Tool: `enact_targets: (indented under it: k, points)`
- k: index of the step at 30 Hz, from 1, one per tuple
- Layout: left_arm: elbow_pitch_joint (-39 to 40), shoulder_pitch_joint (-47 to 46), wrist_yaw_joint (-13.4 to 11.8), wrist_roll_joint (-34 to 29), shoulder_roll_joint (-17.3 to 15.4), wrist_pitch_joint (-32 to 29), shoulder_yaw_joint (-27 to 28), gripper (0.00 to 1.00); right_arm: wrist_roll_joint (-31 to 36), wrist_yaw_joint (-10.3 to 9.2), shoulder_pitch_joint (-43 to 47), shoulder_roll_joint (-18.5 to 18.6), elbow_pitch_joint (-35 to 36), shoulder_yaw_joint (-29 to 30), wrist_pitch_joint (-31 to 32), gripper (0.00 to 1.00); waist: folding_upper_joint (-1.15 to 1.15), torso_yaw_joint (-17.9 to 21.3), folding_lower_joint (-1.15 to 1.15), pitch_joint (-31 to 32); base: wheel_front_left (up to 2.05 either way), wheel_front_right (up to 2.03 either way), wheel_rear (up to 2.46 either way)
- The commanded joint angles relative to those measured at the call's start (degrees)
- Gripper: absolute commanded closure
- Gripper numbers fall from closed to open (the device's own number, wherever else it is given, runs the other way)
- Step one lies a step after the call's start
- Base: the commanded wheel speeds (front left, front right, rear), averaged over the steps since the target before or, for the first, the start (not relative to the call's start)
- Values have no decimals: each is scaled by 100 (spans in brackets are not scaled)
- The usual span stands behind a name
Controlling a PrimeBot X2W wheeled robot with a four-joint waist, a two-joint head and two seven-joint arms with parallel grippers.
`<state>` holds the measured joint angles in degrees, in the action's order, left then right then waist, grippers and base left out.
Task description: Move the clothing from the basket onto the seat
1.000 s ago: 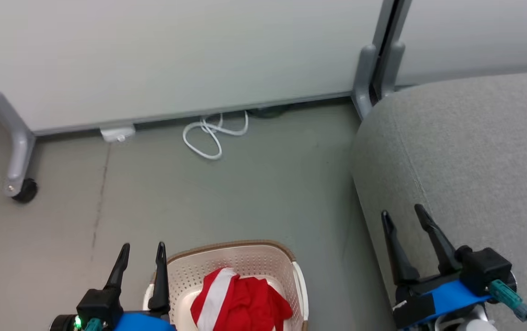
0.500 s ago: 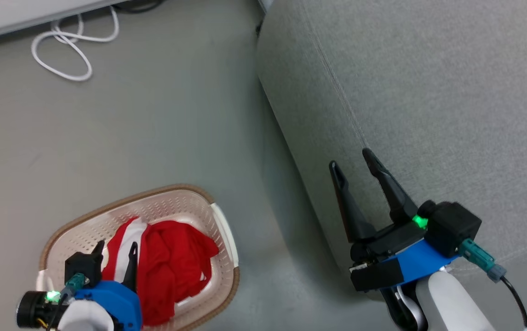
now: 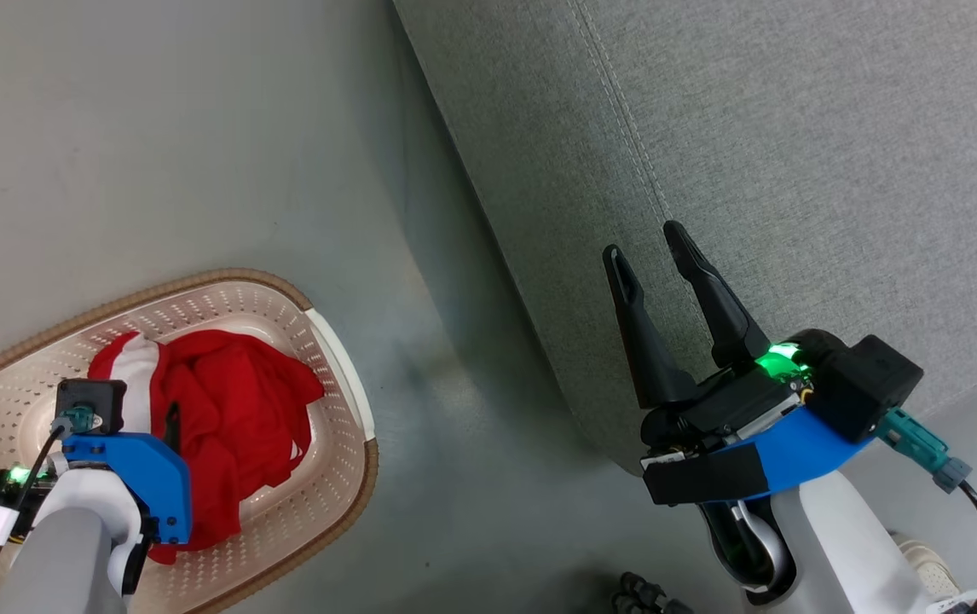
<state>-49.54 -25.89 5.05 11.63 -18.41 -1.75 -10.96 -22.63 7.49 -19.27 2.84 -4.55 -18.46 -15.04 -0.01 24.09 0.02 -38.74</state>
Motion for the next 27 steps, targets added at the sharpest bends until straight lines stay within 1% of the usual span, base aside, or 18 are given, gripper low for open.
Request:
enact_targets:
  k: [1, 5, 10, 11, 13, 16, 17, 18, 19, 24, 27]
  points:
    - [-44, -151, -18, -25, -54, -63, -20, 0, -55, 1, -93, 9, 59, -27, -19, 0, 1, 17, -2, -91, 0, 0, 0]
    - [-152, -327, -161, -48, -120, -252, -21, 0, -210, 1, -167, 8, 164, -59, -19, 0, 1, 122, -2, -317, 0, 0, 0]
    - [-303, -554, -583, -137, -319, -672, 33, 0, -366, 1, -234, 8, 300, -97, -20, 0, 1, 279, -2, -663, 0, 0, 0]
    - [-303, -554, -583, -137, -319, -672, 33, 0, -366, 1, -234, 8, 300, -97, -20, 0, 1, 279, -2, -663, 0, 0, 0]
    - [-334, -607, -743, -167, -373, -796, 26, 0, -400, 1, -262, 9, 322, -98, -20, 0, 1, 310, -2, -770, 0, 0, 0]
    - [-337, -694, -871, -174, -385, -946, 16, 0, -422, 1, -310, 8, 331, -84, -20, 0, 1, 305, -2, -894, 0, 0, 0]
    - [-325, -703, -868, -178, -384, -972, 0, 45, -434, 1, -319, 8, 328, -88, -20, 0, 1, 298, -2, -914, 0, 0, 0]
    - [-300, -712, -846, -171, -375, -953, -13, 87, -449, 1, -317, 8, 327, -98, -20, 0, 1, 288, -2, -927, 0, 0, 0]
    - [-293, -726, -809, -150, -370, -971, -23, 100, -461, 1, -323, 8, 325, -112, -20, 0, 1, 276, -2, -938, 0, 0, 0]
    - [-244, -804, -667, -46, -339, -1012, -36, 100, -486, 1, -404, 9, 318, -154, -20, 0, 1, 202, -2, -936, 0, 0, 0]
    - [-245, -831, -636, 2, -344, -1004, -57, 100, -406, 1, -438, 8, 293, -169, -20, 0, 1, 176, -2, -905, 0, 0, 0]
